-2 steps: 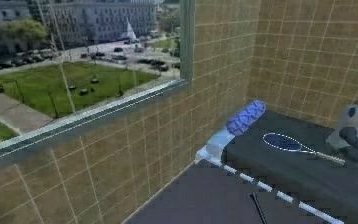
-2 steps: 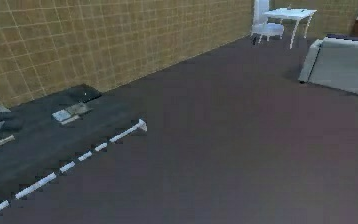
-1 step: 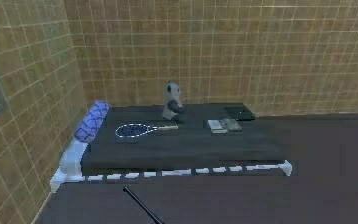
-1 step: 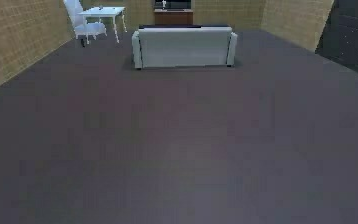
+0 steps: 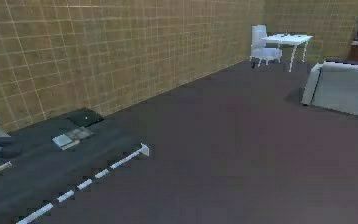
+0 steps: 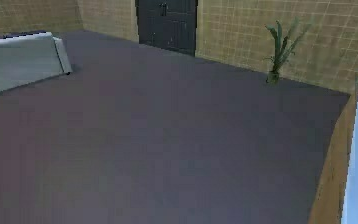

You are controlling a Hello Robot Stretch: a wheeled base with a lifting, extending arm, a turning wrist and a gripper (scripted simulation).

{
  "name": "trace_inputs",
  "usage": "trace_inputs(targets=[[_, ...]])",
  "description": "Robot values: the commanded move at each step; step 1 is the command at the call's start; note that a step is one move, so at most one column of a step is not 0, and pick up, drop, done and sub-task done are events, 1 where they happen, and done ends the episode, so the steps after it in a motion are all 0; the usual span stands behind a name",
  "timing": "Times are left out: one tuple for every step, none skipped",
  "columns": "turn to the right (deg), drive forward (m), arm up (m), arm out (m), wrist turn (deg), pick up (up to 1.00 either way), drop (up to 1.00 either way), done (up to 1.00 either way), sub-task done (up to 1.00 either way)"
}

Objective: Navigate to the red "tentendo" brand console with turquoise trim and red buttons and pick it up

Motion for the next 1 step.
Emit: trace_inputs(targets=[[45.0,0.00,0.00,0.00,0.0,0.00,0.00,0.00,0.00]])
